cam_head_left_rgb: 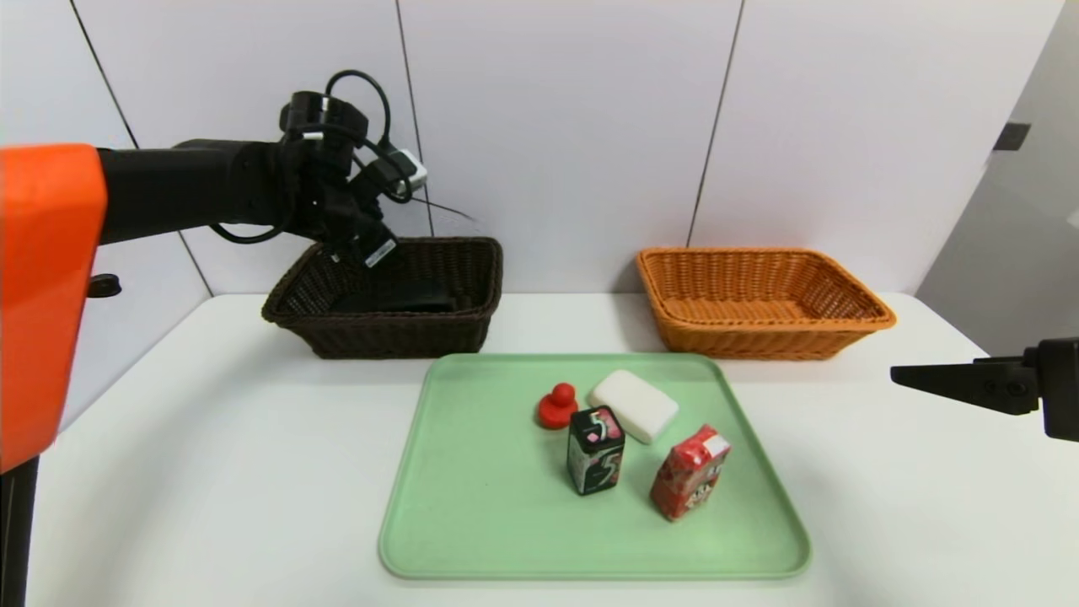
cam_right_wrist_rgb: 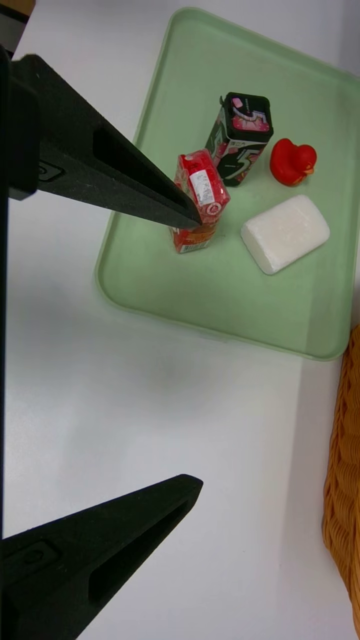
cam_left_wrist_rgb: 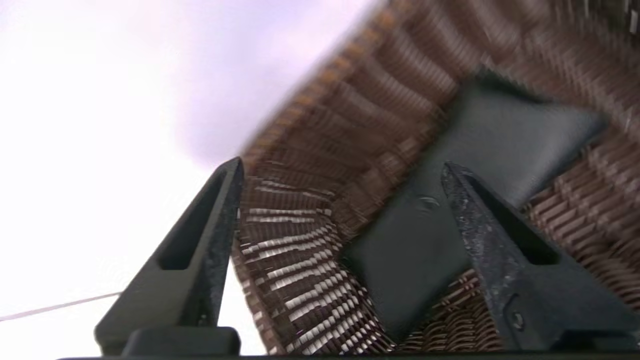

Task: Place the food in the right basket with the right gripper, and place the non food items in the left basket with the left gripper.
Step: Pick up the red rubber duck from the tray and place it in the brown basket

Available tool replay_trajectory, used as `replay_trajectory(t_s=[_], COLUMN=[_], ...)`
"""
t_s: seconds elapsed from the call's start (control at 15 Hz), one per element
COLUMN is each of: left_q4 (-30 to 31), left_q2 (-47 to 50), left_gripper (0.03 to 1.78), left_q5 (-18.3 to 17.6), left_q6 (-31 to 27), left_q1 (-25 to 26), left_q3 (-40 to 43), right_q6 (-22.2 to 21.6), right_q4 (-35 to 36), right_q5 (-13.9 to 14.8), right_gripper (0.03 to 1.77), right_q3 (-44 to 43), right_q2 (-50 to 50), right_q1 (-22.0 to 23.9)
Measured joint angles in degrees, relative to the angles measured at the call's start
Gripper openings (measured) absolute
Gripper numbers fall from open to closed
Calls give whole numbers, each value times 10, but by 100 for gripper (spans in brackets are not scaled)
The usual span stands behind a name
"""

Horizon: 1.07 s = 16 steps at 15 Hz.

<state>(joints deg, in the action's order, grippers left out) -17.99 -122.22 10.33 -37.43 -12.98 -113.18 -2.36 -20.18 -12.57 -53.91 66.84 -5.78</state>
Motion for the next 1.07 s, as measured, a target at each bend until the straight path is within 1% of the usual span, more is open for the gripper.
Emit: replay_trajectory(t_s=[0.13,0.27,0.4,0.53,0.67,0.87,1.0,1.07], left_q4=[6,-2,-43,-106,-170,-258,-294,-301], left_q2=[25,55,83,109,128,147,151,151], left_gripper=[148,154,157,160,163,165,166,167], left_q5=[4,4,3,3,3,4,4,5], left_q6=[41,87,143,231,340,497,572,599], left_q1=[-4,-7,-13,-32,-64,-136,-180,-199], left_q3=[0,0,3,5,7,7,7,7], right_q6=[-2,-7,-16,-26,-27,-28,-32,-32], right_q4=[1,0,1,1,1,0,1,1], right_q5=[0,0,0,0,0,0,-2,-2], right_gripper=[170,170,170,170,170,170,170,170], right_q3=[2,3,3,7,13,18,24,28], right_q2=[-3,-8,-14,-21,-27,-33,-36,-37], right_q1=[0,0,0,0,-2,-1,-1,-1])
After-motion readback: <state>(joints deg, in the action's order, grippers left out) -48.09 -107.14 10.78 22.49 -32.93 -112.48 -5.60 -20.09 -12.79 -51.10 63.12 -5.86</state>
